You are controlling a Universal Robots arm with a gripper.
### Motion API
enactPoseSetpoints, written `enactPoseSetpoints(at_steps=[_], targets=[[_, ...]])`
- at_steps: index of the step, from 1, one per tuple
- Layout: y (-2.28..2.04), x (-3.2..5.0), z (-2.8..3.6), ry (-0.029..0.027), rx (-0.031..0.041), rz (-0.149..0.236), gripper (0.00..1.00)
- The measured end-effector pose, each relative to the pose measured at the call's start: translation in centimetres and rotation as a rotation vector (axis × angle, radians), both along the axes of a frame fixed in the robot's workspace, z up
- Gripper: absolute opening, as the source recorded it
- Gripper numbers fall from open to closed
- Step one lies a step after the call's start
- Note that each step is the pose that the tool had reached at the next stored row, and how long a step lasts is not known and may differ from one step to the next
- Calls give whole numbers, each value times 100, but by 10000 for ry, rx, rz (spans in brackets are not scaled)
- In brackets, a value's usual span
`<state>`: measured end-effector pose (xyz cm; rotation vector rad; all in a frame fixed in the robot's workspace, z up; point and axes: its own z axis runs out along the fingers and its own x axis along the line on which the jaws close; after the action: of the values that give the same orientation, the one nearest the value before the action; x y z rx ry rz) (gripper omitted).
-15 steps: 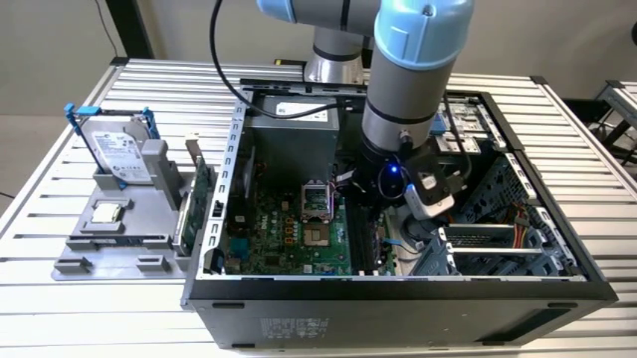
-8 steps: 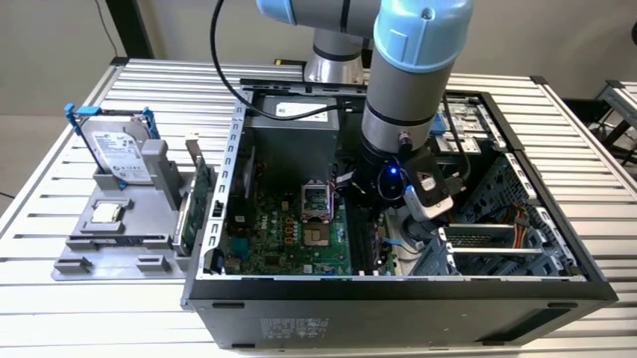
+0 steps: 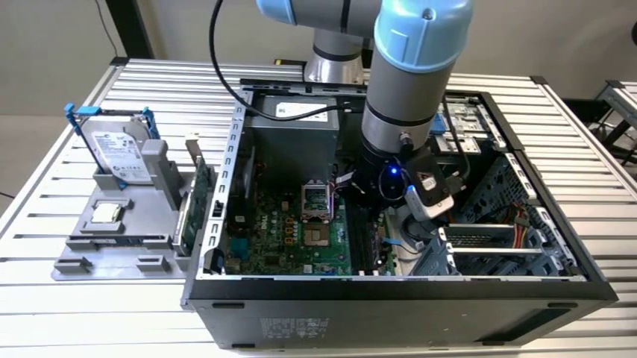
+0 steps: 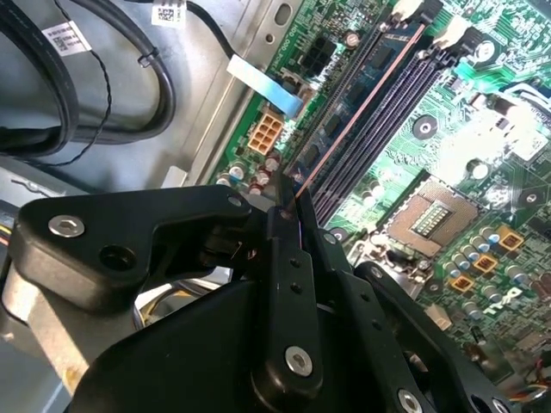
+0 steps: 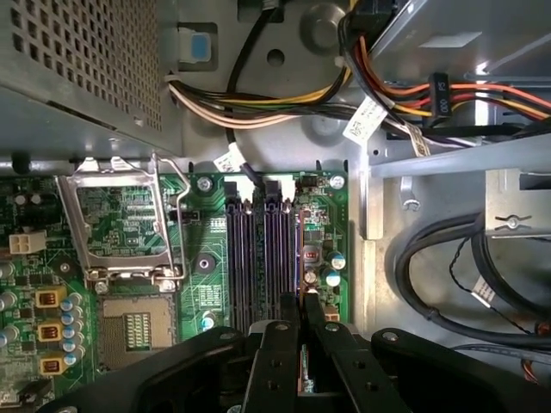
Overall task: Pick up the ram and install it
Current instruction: 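Insert the ram into the slot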
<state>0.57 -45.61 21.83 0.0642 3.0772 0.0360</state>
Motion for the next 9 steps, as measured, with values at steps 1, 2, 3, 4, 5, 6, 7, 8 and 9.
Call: enactPoseSetpoints(at_steps=[1, 2, 3, 4, 5, 6, 7, 8, 9], targets=[[0, 0, 0, 3, 0, 28, 0], [0, -1, 0, 5, 1, 50, 0], [0, -2, 1, 6, 1, 73, 0], [0, -3, 1, 6, 1, 98, 0], [0, -4, 1, 7, 1, 134, 0], [0, -4, 2, 7, 0, 167, 0], [0, -4, 2, 8, 0, 197, 0], [0, -5, 2, 9, 0, 221, 0], [0, -7, 2, 8, 0, 240, 0]])
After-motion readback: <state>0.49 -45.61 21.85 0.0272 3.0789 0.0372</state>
